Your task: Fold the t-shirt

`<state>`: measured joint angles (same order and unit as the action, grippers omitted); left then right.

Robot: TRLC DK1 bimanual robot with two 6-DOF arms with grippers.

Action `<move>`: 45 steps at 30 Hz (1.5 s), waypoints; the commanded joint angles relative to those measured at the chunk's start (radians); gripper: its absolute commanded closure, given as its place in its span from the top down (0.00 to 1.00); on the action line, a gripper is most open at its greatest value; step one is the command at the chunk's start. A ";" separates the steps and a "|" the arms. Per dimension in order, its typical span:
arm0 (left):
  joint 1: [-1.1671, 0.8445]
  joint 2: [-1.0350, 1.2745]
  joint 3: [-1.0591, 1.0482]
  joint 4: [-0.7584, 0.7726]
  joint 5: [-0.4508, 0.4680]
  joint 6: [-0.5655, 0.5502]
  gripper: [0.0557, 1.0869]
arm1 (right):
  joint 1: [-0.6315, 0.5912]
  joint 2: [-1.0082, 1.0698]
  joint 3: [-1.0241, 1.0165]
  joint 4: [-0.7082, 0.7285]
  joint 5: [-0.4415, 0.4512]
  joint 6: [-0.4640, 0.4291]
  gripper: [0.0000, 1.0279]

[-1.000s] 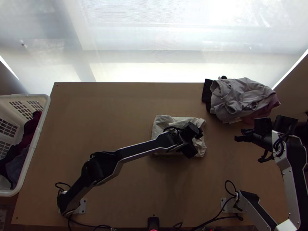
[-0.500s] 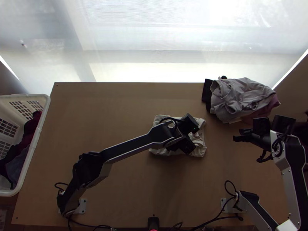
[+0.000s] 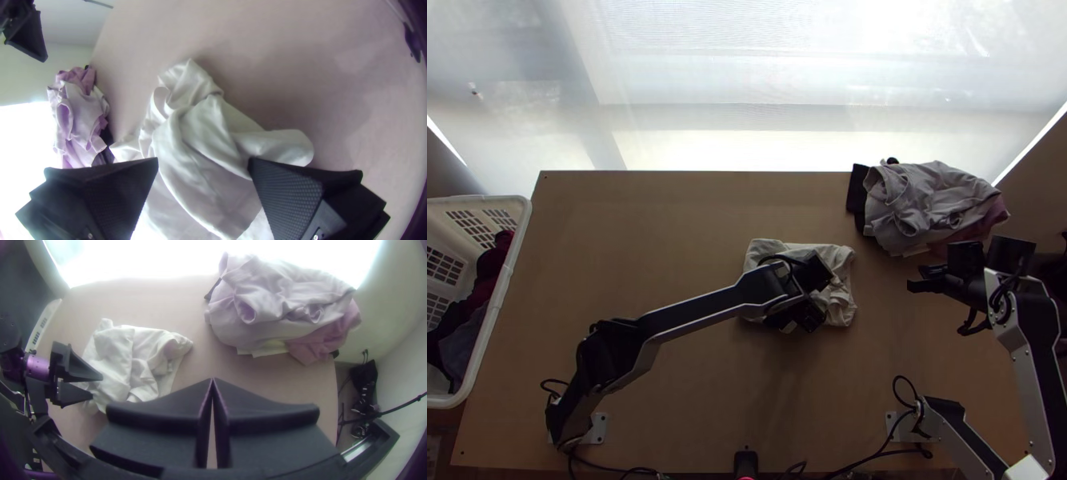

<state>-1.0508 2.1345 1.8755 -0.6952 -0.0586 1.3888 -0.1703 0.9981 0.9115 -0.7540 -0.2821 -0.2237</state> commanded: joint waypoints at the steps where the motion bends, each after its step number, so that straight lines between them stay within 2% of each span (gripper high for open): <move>1: 0.032 -0.051 -0.016 -0.003 0.002 -0.085 0.96 | 0.011 -0.021 0.003 -0.019 0.000 0.001 0.03; 7: 0.101 -0.177 0.065 -0.015 -0.003 -0.378 0.95 | 0.060 -0.019 -0.006 -0.019 0.000 0.001 0.03; 10: 0.178 -0.166 0.131 -0.116 -0.003 -0.634 0.82 | 0.117 0.000 0.004 -0.018 0.000 0.012 0.03; 12: 0.239 -0.159 0.122 -0.165 0.034 -0.821 0.66 | 0.163 0.027 0.020 -0.015 0.000 0.020 0.03; 14: 0.301 -0.150 0.103 -0.208 0.134 -0.972 0.51 | 0.209 0.053 0.041 -0.015 0.000 0.026 0.03; 15: 0.333 -0.137 0.097 -0.242 0.190 -1.031 0.47 | 0.233 0.068 0.055 -0.016 0.000 0.027 0.03; 17: 0.385 -0.122 0.071 -0.283 0.310 -1.117 0.21 | 0.290 0.102 0.086 -0.016 0.000 0.027 0.03; 19: 0.431 -0.100 0.045 -0.308 0.442 -1.197 0.07 | 0.351 0.149 0.116 -0.016 0.000 0.023 0.03; 21: 0.460 -0.082 0.014 -0.325 0.548 -1.249 0.06 | 0.423 0.206 0.152 -0.015 0.000 0.018 0.03; 27: 0.505 -0.015 -0.070 -0.349 0.761 -1.337 0.05 | 0.589 0.384 0.276 -0.018 -0.039 0.001 0.03; 30: 0.526 0.021 -0.084 -0.351 0.770 -1.346 0.05 | 0.621 0.478 0.329 -0.015 -0.040 -0.017 0.03; 34: 0.543 0.045 -0.084 -0.328 0.769 -1.370 0.05 | 0.624 0.606 0.372 -0.005 -0.167 -0.020 0.03; 38: 0.541 0.081 -0.085 -0.314 0.769 -1.386 0.05 | 0.632 0.702 0.418 -0.001 -0.233 -0.026 0.03; 41: 0.520 0.091 -0.079 -0.306 0.772 -1.401 0.05 | 0.644 0.738 0.478 -0.002 -0.247 -0.032 0.03; 45: 0.502 0.102 -0.058 -0.305 0.849 -1.415 0.05 | 0.649 0.777 0.533 -0.021 -0.270 -0.032 0.03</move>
<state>-0.5304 2.2047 1.8008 -1.0080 0.7231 -0.0006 0.4580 1.6760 1.3518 -0.7578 -0.4973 -0.2493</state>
